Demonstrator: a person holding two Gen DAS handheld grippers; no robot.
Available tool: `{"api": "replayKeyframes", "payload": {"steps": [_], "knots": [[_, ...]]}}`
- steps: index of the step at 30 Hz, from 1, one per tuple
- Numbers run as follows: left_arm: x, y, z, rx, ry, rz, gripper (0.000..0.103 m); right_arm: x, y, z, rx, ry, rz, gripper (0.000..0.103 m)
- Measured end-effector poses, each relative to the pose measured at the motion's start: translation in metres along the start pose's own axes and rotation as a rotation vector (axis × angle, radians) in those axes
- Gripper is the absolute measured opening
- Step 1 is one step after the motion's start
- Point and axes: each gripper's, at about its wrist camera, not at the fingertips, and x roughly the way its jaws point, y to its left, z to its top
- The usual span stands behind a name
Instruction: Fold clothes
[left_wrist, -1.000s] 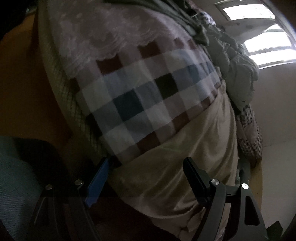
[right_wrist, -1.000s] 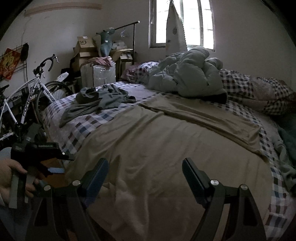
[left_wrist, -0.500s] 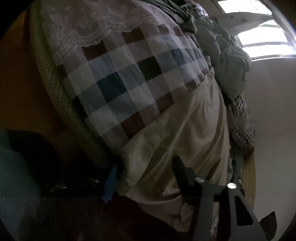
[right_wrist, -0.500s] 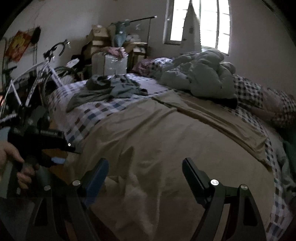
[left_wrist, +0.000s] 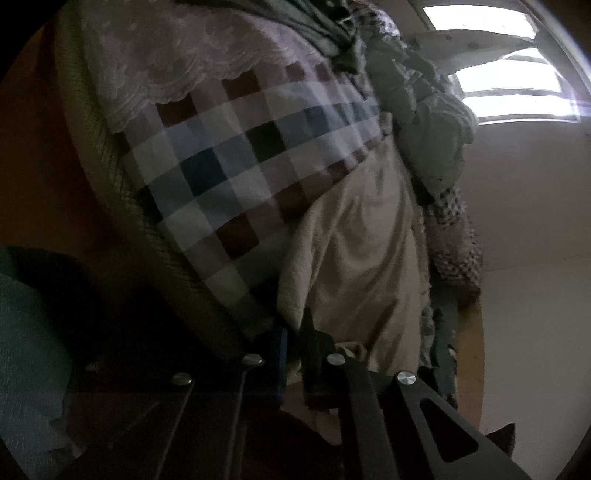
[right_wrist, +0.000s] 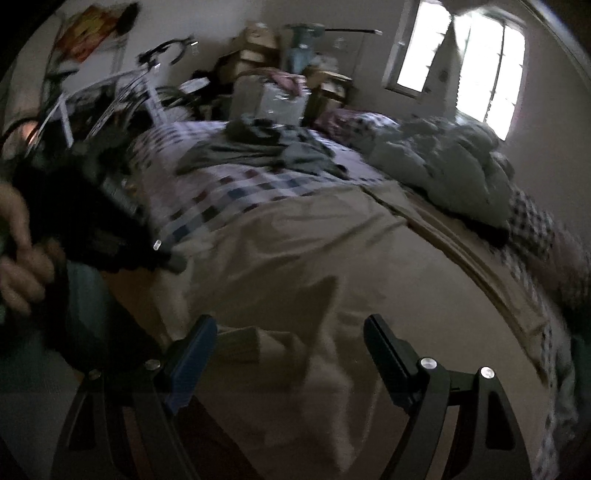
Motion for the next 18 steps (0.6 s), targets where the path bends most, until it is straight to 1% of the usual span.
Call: {"api": "replayKeyframes", "payload": {"steps": [4,9,12,15,17,18], "knots": [[0.0,-0.013,0.011,-0.002,-0.006,-0.057,0.004,-0.003,0.029,0.004,-0.108,-0.022,-0.002,0.085],[-0.02,-0.011,0.011,0.006,-0.02,-0.106,0.003,-0.009,0.065,0.01,-0.224,-0.081,-0.016,0.085],[-0.027,-0.013,0.016,0.01,-0.025,-0.142,0.003,-0.01,0.084,0.013,-0.28,-0.097,-0.022,0.084],[-0.03,-0.012,0.019,0.006,-0.029,-0.16,0.003,-0.009,0.101,0.016,-0.328,-0.114,-0.036,0.084],[-0.03,-0.014,0.022,0.011,-0.034,-0.167,0.003,-0.007,0.109,0.019,-0.347,-0.126,-0.04,0.082],[-0.03,-0.015,0.023,0.017,-0.036,-0.167,0.003,-0.005,0.111,0.02,-0.356,-0.124,-0.046,0.077]]}}
